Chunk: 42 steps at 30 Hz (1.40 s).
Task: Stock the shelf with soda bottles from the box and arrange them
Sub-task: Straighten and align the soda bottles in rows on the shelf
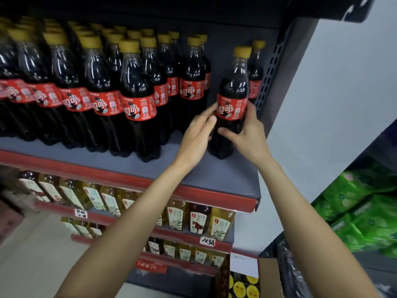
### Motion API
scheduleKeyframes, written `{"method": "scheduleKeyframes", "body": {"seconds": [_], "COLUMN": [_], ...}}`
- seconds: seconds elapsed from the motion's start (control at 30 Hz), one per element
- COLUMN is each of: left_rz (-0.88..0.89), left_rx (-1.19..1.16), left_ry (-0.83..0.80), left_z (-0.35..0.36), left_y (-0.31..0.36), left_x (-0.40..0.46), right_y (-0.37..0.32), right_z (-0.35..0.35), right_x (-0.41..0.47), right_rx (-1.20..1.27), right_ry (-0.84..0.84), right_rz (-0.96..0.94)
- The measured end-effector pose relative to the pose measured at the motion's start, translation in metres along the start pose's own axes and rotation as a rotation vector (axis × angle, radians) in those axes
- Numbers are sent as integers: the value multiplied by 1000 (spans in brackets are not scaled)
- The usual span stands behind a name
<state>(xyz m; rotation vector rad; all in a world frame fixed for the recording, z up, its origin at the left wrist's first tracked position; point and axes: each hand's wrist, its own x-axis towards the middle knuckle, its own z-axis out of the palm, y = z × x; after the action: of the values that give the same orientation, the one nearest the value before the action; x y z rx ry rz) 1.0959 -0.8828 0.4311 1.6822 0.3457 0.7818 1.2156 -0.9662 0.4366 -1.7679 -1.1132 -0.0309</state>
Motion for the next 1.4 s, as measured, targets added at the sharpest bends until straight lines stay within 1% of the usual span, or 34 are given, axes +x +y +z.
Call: {"method": "scheduleKeyframes", "body": {"seconds": [0.1, 0.2, 0.27, 0.37, 0.5, 0.57, 0.8, 0.93, 1.03, 1.1, 1.17, 1.23, 1.3, 1.4], "left_rz": [46, 79, 86, 85, 111, 108, 78, 72, 80, 127, 204, 270, 317, 327], "left_rx": [73, 182, 234, 308, 495, 553, 699, 724, 723, 737, 769, 821, 889, 976], "left_ry": [89, 186, 201, 216, 285, 307, 310, 304, 298, 313, 342, 378, 413, 438], "left_z": [-21, -36, -41, -43, -43, -45, -44, -45, -44, -43, -42, -39, -37, -34], "left_y": [-6, -8, -10, -18, -25, -24, -21, -24, -25, -25, -26, -27, -27, -25], "left_x": [-10, -16, -20, -23, -21, -19, -17, -17, -19, -21, -21, -19, -15, -9], "right_y": [-7, -12, -16, -17, -17, -19, -23, -26, -23, -16, -3, 12, 28, 44], "right_z": [15, 34, 45, 56, 65, 66, 77, 83, 73, 62, 48, 38, 33, 34], "right_x": [5, 14, 20, 29, 41, 43, 38, 35, 31, 27, 22, 21, 28, 47], "right_rx": [22, 40, 55, 122, 92, 68, -19, -13, 18, 22, -8, -96, -205, -311], "right_ry": [-99, -95, -100, -157, -194, -189, -99, -96, -142, -75, 69, 188, 274, 374], "right_rz": [-58, -94, -76, -39, -72, -99, -106, -106, -96, -119, -173, -179, -95, 8]}}
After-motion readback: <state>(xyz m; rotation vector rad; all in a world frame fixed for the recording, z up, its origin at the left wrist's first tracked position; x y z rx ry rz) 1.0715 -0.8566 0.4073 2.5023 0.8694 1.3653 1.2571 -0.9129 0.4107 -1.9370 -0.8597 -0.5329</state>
